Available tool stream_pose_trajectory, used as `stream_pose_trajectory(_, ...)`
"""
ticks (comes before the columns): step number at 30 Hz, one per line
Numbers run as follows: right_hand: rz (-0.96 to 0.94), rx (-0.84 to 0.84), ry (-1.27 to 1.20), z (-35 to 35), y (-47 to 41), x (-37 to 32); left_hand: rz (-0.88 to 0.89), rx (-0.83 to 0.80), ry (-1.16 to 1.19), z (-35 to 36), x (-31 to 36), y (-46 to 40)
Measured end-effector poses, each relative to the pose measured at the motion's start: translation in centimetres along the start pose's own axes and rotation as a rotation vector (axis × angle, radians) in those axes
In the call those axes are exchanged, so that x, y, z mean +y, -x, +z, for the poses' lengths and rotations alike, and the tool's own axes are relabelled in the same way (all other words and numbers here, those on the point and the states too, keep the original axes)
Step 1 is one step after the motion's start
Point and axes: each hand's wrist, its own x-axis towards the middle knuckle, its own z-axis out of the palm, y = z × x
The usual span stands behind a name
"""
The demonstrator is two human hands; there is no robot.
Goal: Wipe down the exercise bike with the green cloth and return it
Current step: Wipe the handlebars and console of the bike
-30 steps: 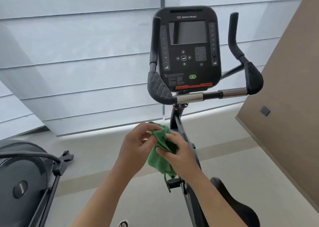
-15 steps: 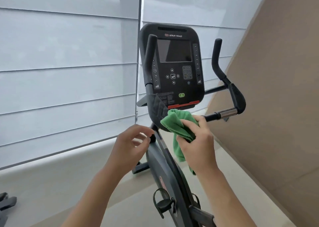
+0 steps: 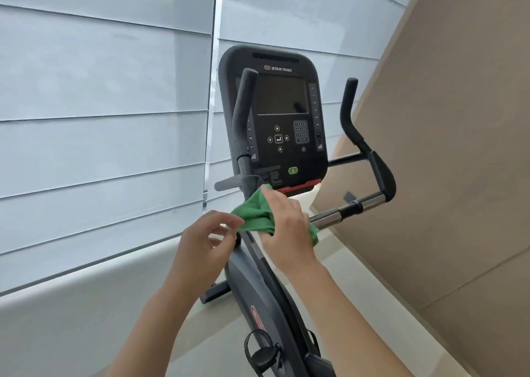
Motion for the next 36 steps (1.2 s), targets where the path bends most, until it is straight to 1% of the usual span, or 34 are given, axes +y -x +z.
stream_pose_trajectory(2,0.003,-0.050,0.179,2.1,0.7,0.0,0.010,0.027,-0.006,-0.4,-0.5,-1.0)
stream_pose_trajectory(3,0.000,-0.044,0.205,3.0,1.2,0.1,0.007,0.042,-0.009,-0.7,-0.8,-1.5)
stream_pose_trajectory(5,-0.033,-0.008,0.183,4.3,2.2,0.7,-0.012,0.083,-0.007,-1.0,-1.2,-2.5)
stream_pose_trajectory(7,-0.087,0.031,0.212,4.9,2.3,1.5,-0.020,0.117,-0.011,-1.0,-1.3,-3.7)
stream_pose_trajectory(9,-0.119,0.064,0.277,4.9,0.7,2.0,-0.016,0.122,-0.036,-0.6,-1.2,-5.1)
stream_pose_trajectory(12,-0.088,0.072,0.301,4.8,-2.7,1.7,-0.017,0.125,-0.076,0.0,-1.1,-7.2)
stream_pose_trajectory(17,-0.036,0.106,0.210,4.8,-5.7,1.1,-0.035,0.155,-0.124,0.7,-1.2,-9.6)
stream_pose_trajectory(20,0.004,0.111,0.051,4.2,-8.3,0.9,-0.025,0.167,-0.144,1.4,-1.4,-9.9)
stream_pose_trajectory(22,0.032,0.087,-0.049,3.8,-10.2,1.0,-0.012,0.173,-0.154,1.8,-1.5,-9.9)
stream_pose_trajectory(25,0.007,0.068,-0.043,3.7,-10.8,1.2,-0.001,0.189,-0.149,1.9,-1.4,-9.9)
stream_pose_trajectory(29,-0.029,0.077,0.000,3.2,-8.0,2.0,0.024,0.133,-0.138,1.1,-1.1,-10.8)
stream_pose_trajectory(32,0.011,0.132,0.025,2.6,-4.6,1.9,0.053,0.021,-0.131,0.2,-0.6,-11.6)
stream_pose_trajectory(36,0.070,0.147,0.090,2.4,-0.8,0.8,0.078,-0.058,-0.076,-0.4,-1.4,-12.0)
